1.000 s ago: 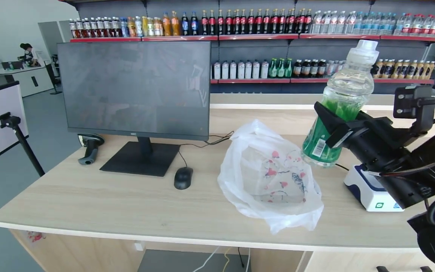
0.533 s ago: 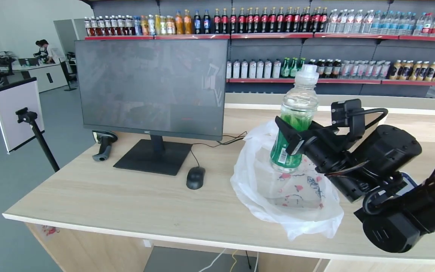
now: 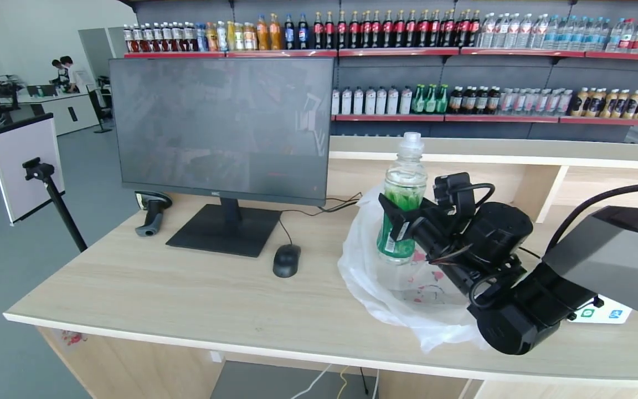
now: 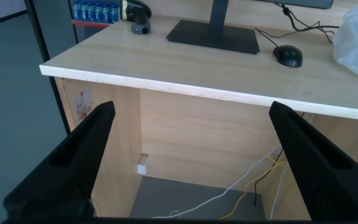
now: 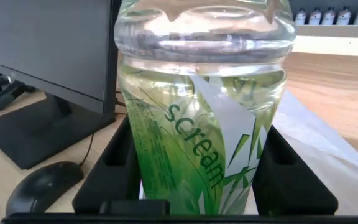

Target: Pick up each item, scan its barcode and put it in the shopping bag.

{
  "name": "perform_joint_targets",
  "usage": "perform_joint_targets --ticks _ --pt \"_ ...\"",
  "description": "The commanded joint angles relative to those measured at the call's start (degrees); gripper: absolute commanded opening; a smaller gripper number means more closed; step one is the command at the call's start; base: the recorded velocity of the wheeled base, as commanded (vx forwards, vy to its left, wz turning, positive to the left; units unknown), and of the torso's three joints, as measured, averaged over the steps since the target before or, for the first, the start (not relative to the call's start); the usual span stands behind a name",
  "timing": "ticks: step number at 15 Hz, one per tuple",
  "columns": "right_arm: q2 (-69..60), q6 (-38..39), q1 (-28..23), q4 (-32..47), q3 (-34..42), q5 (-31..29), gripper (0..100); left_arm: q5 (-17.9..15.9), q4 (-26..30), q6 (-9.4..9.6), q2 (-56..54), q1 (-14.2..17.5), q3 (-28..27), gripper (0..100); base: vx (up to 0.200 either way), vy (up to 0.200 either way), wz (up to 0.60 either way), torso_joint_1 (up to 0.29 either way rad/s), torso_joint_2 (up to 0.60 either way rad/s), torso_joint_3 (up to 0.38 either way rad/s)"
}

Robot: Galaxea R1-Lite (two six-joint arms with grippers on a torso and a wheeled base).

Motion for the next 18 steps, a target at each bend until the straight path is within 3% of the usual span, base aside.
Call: perform_joint_targets --ticks 1,8,18 --pt "1.8 0.0 -0.3 -0.1 -0.3 0.0 0 0.0 0.0 -0.09 0.0 0.0 0.0 100 0.000 0.000 0.00 0.000 0.00 0.000" --pt "4.7 0.5 -2.3 -0.1 -4.3 0.0 0 0.0 -0.1 -0.17 0.0 0.0 0.0 100 0.000 0.000 0.00 0.000 0.00 0.000" --pt "7.2 0.7 -3.1 -0.1 -4.0 0.1 0 0.1 -0.1 -0.35 0.0 0.0 0.1 100 0.000 0.000 0.00 0.000 0.00 0.000"
